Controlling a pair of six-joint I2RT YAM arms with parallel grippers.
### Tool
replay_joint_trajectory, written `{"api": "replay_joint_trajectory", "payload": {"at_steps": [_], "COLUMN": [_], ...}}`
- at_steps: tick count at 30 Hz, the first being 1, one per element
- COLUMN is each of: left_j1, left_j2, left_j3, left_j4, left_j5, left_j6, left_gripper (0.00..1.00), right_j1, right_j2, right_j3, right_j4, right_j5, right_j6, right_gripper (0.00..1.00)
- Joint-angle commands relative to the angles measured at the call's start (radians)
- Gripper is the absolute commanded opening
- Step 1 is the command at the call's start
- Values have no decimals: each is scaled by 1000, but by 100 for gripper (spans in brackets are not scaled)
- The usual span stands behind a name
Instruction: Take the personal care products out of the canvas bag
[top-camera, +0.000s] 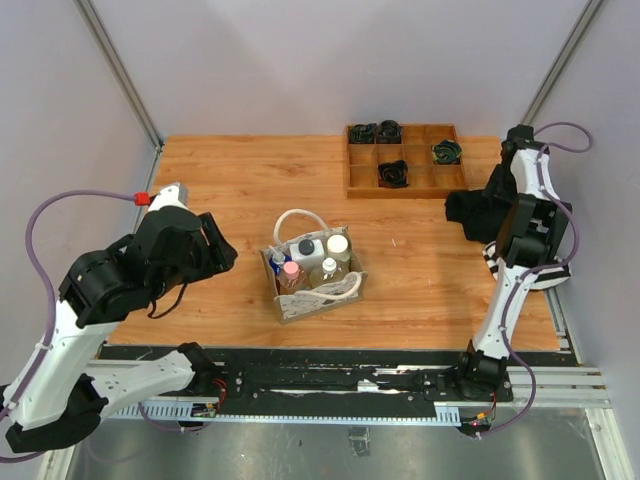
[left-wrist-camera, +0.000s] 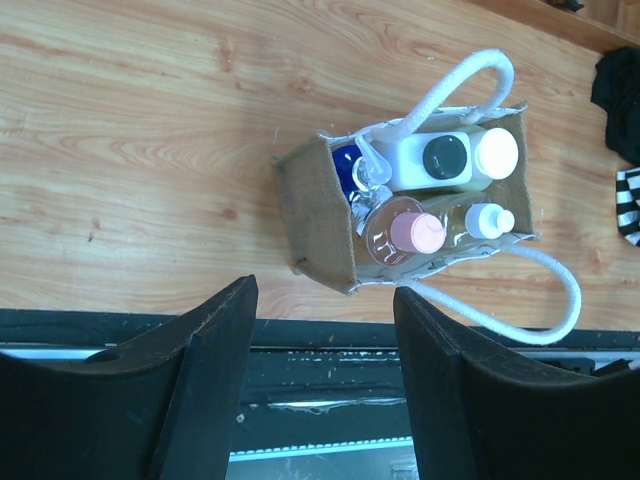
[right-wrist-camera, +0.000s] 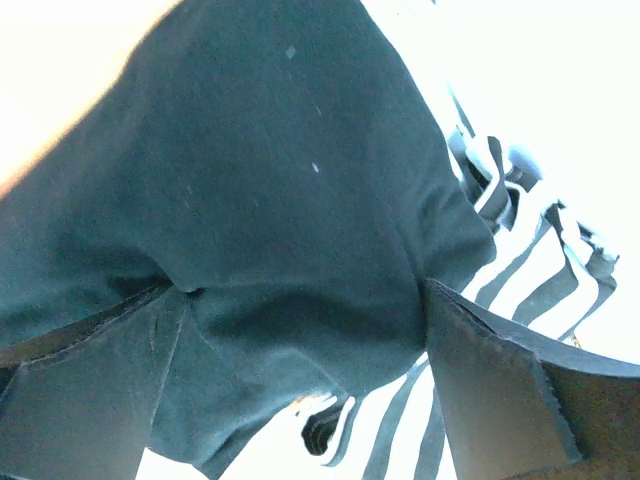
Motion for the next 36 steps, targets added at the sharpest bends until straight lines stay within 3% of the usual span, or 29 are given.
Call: {"api": "replay_joint_trajectory", "payload": {"at_steps": [1, 8, 16, 27, 32, 36], "left_j1": [-8, -8, -8, -8, -8, -8], "left_j2": [-7, 5, 27, 25, 31, 30], "left_j3": [-2, -92, -113, -113, -113, -137], "left_j4": [-3, 65, 113, 122, 129, 154], "left_j5": [-12, 38, 69, 80, 87, 77], "left_j6": [-20, -14, 12, 16, 13, 13], "left_gripper": [62, 61, 61, 61, 61, 61], "right_j1": [15, 24, -17, -45, -13, 129], "right_j2": [-184, -437, -521, -483, -632, -829], "right_j3": [-129, -428, -810, -1002, -1097, -1047], "right_j4": [72, 107, 225, 234, 248, 238], "right_j5": [68, -27, -182, -295, -260, -163], "right_j6": [18, 43, 72, 56, 34, 16], "right_gripper": [98, 98, 98, 98, 98, 99]}}
